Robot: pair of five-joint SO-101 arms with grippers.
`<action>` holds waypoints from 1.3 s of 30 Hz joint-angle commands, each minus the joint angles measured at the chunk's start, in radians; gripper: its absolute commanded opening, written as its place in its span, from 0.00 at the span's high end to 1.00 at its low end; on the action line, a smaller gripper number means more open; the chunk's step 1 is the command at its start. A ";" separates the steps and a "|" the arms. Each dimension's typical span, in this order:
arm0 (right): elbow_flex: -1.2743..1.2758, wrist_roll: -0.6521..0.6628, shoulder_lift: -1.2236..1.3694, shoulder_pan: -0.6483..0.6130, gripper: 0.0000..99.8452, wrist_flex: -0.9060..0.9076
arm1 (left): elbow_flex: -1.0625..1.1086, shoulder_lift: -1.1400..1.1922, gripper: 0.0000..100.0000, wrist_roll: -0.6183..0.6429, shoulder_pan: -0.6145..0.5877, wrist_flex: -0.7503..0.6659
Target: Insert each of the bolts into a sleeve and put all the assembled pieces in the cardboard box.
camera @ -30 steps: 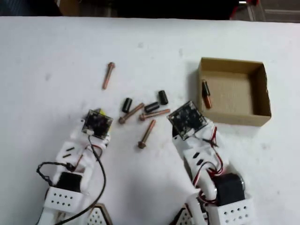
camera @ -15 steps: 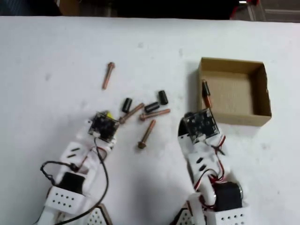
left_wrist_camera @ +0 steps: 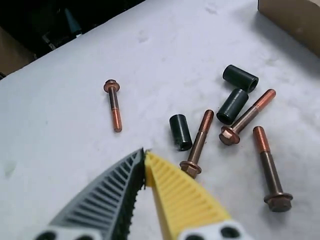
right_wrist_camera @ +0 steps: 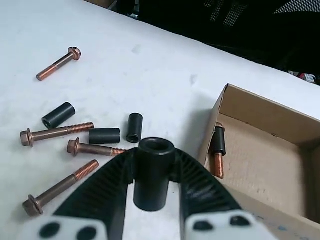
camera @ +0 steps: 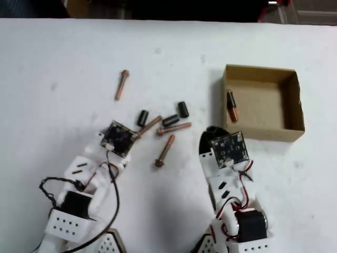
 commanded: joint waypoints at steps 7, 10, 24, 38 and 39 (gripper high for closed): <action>0.021 -0.011 -0.010 0.018 0.98 -0.031 | -0.279 0.145 0.98 -0.012 -0.073 0.063; 0.026 -0.009 -0.010 0.015 0.98 -0.031 | -0.400 0.320 0.98 -0.012 -0.071 0.061; 0.112 -0.008 -0.010 0.016 0.98 -0.124 | -0.971 1.107 0.98 -0.017 -0.071 0.061; 0.112 -0.008 -0.010 0.012 0.98 -0.122 | -1.680 1.751 0.98 -0.012 -0.165 0.288; 0.112 -0.008 -0.010 0.012 0.98 -0.122 | -1.745 1.801 0.98 -0.012 -0.173 0.315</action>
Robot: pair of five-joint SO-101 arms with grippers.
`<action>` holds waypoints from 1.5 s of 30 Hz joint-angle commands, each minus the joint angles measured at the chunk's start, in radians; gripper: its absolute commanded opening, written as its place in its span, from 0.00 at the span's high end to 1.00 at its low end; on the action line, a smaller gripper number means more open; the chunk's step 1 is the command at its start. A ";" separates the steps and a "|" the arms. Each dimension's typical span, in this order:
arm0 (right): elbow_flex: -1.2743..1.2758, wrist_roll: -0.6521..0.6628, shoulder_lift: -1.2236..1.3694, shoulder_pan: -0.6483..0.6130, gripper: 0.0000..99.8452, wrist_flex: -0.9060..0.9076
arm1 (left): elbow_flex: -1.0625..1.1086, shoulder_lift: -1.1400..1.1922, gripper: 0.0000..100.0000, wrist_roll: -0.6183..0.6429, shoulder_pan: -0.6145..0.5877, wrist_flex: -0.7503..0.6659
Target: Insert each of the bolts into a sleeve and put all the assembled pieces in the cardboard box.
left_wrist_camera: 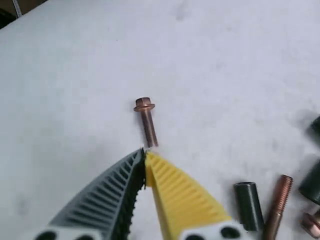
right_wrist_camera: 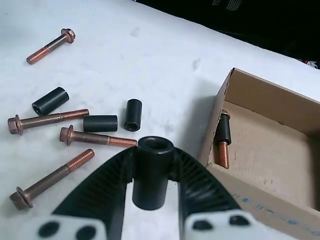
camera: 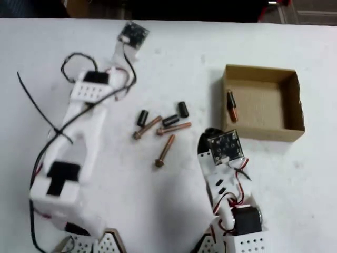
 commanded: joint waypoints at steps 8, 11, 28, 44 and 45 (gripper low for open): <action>-0.009 -0.006 -0.010 0.005 0.98 -0.033 | -0.660 0.449 0.93 -0.003 -0.041 0.285; -0.009 -0.006 -0.010 0.007 0.98 -0.033 | -0.804 0.556 0.90 -0.003 -0.044 0.330; -0.009 -0.006 -0.010 0.008 0.98 -0.033 | -1.231 0.944 0.89 -0.003 -0.059 0.354; -0.009 -0.006 -0.010 0.008 0.98 -0.033 | -1.224 0.969 0.90 -0.008 -0.051 0.482; -0.008 -0.006 -0.010 0.007 0.98 -0.033 | -1.224 0.969 0.90 -0.009 -0.051 0.482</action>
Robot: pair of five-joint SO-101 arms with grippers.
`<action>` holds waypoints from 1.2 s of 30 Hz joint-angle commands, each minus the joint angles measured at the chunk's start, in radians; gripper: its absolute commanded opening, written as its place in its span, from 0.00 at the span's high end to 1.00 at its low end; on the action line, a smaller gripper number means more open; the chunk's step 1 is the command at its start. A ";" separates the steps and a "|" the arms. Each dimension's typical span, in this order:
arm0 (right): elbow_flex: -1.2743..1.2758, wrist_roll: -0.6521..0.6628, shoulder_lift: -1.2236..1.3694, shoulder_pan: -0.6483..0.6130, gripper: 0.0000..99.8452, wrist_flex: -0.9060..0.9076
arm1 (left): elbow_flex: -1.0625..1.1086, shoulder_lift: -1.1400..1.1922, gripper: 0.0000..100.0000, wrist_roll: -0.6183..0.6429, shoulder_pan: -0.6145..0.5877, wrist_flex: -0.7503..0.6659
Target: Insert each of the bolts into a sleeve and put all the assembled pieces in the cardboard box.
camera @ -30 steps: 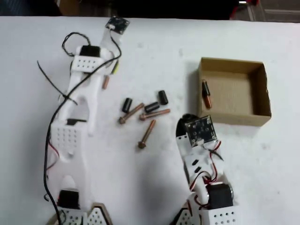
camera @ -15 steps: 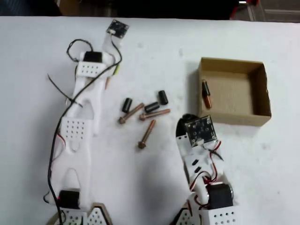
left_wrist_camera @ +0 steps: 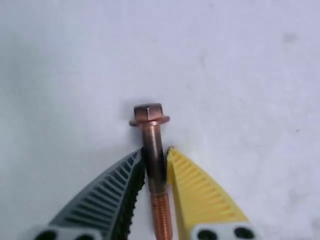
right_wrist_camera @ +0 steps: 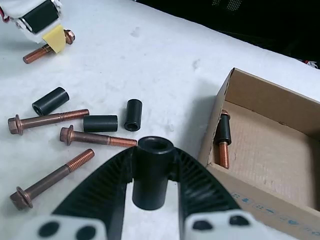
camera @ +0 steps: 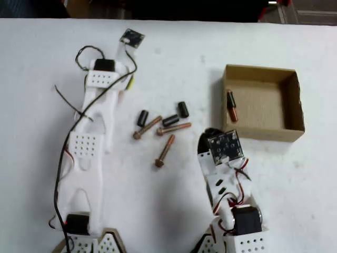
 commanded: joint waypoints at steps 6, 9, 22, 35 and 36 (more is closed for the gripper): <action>0.003 -0.006 -0.010 0.004 0.98 -0.035 | -0.035 -0.018 0.97 -0.008 0.010 0.028; 0.006 -0.006 -0.010 0.004 0.98 -0.035 | -0.040 -0.018 0.98 -0.008 0.016 0.032; 0.008 -0.006 -0.010 0.002 0.98 -0.035 | -0.451 -0.039 0.98 -0.008 -0.001 0.474; 0.069 -0.006 -0.012 -0.036 0.98 -0.108 | -0.445 -0.082 0.98 -0.006 -0.033 0.477; 0.071 -0.006 -0.012 -0.036 0.98 -0.108 | -0.445 -0.091 0.98 -0.006 -0.033 0.477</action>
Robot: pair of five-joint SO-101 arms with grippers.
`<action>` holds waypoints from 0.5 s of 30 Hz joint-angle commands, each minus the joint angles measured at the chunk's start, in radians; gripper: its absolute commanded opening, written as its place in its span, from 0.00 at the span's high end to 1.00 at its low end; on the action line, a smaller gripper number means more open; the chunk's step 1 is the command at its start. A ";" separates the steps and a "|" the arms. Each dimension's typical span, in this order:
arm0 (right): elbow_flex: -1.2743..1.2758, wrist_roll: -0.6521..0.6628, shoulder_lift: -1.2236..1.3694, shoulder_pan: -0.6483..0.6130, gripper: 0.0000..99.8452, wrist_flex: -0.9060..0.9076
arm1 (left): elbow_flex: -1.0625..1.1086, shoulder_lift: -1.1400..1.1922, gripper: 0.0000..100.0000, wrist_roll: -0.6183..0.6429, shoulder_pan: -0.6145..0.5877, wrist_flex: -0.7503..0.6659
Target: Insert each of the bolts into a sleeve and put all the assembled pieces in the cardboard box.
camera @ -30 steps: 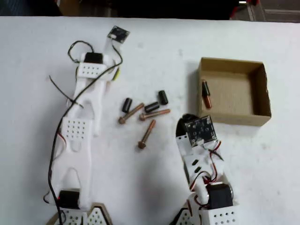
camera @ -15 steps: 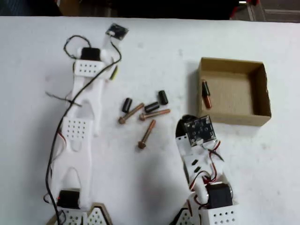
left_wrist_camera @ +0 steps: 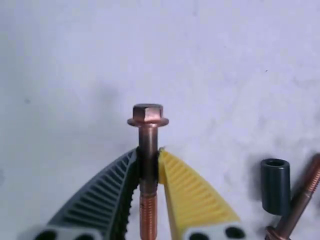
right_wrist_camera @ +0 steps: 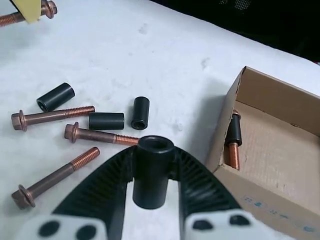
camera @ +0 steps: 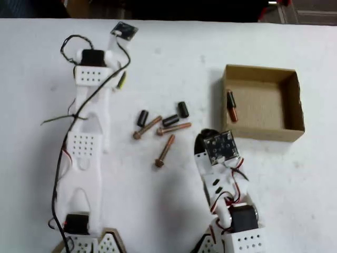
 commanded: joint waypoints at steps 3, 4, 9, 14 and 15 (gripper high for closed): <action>-0.006 -0.006 -0.008 -0.012 0.98 -0.030 | -0.049 -0.136 0.98 -0.008 -0.012 0.008; -0.006 -0.006 -0.008 -0.012 0.98 -0.030 | -0.048 -0.151 0.98 -0.008 -0.012 0.008; -0.005 -0.006 -0.008 -0.012 0.98 -0.030 | -0.046 -0.202 0.98 -0.008 -0.010 0.008; -0.005 -0.006 -0.008 -0.012 0.98 -0.027 | -0.046 -0.257 0.98 -0.006 -0.012 0.009; -0.005 -0.006 -0.008 -0.012 0.98 -0.027 | -0.046 -0.271 0.98 -0.006 -0.012 0.009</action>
